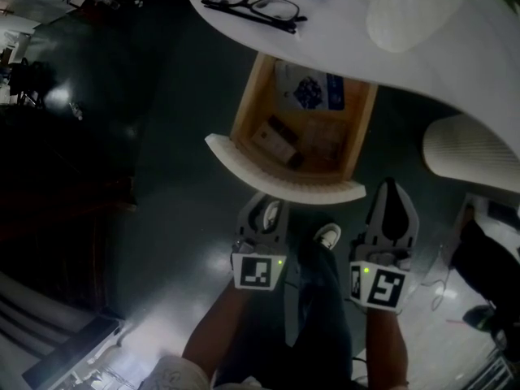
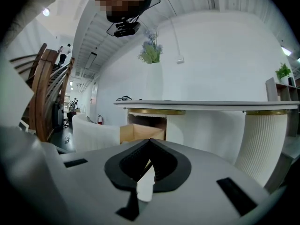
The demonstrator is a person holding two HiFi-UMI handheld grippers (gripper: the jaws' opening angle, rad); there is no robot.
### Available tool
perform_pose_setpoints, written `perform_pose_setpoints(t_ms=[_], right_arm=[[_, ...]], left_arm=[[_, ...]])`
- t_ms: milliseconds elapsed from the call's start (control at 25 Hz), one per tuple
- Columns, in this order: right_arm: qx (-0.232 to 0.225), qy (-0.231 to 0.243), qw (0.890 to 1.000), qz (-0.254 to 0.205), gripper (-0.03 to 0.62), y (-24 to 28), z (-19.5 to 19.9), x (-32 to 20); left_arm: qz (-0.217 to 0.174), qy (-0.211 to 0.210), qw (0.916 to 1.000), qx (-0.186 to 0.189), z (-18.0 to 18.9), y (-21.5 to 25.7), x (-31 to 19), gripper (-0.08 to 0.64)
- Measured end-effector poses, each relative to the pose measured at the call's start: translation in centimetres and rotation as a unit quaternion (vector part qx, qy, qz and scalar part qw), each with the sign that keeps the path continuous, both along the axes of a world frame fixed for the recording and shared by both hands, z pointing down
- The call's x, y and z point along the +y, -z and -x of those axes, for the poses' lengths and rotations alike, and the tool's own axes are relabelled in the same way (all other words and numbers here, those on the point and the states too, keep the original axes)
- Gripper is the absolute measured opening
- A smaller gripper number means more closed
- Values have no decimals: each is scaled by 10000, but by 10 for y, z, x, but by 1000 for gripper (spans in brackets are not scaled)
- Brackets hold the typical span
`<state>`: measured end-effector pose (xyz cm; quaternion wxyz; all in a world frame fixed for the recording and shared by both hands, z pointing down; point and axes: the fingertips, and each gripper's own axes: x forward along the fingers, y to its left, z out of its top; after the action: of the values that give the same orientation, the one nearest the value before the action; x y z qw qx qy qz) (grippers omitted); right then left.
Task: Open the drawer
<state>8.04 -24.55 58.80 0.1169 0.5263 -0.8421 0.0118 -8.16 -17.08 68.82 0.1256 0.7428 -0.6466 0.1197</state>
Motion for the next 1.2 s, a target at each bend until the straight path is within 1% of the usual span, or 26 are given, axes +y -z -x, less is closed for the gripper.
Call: perform_pose_setpoints(t_ms=[120, 200, 240, 320, 360, 400, 480, 520, 560, 640, 760, 960, 1080, 1120, 1160, 1200], right_arm=[[-63, -42, 10000, 20, 5, 1, 2, 1], [-87, -37, 10000, -12, 5, 4, 3, 1], [-79, -18, 10000, -39, 5, 6, 5, 1], [-72, 12, 10000, -46, 5, 12, 8, 2], [-84, 10, 10000, -8, 5, 15, 9, 3], [-85, 14, 10000, 25, 5, 20, 10, 4], [-51, 62, 10000, 28, 5, 33, 11, 6], [-34, 103, 9999, 1, 5, 41, 12, 6], [-13, 154, 9999, -38, 5, 50, 13, 6], [30, 238, 9996, -120, 5, 70, 15, 7], [-36, 201, 9995, -254, 5, 106, 15, 4], [-137, 178, 9981, -566, 5, 177, 14, 5], [-132, 110, 9971, -746, 5, 218, 9, 4], [-144, 73, 9966, -806, 5, 230, 7, 4], [-171, 18, 9961, -869, 5, 243, 4, 3], [-210, -57, 9954, -931, 5, 255, 2, 2]], left_arm=[[-137, -81, 9998, -72, 0, 5, -1, 104], [-201, -276, 9989, -335, -3, 11, -1, 106], [-204, -238, 9991, -294, -3, 13, 0, 111], [-202, 126, 9996, 160, -1, 19, 3, 115], [-191, 159, 9995, 195, -1, 23, 6, 115], [-175, 6, 9998, -6, -2, 29, 8, 115], [-190, -496, 9964, -667, -6, 47, 11, 115], [-220, -632, 9941, -849, -6, 58, 12, 115], [-253, -701, 9927, -946, -6, 71, 13, 115], [-305, -752, 9914, -1031, -4, 99, 13, 115], [-434, -787, 9898, -1104, -2, 141, 4, 115], [-1052, -847, 9828, -1256, -2, 220, -23, 115], [-1396, -893, 9761, -1406, -3, 268, -39, 115], [-1502, -892, 9745, -1411, -4, 283, -42, 115], [-1575, -832, 9757, -1274, -5, 297, -46, 115], [-1595, -662, 9810, -886, -5, 309, -50, 115]])
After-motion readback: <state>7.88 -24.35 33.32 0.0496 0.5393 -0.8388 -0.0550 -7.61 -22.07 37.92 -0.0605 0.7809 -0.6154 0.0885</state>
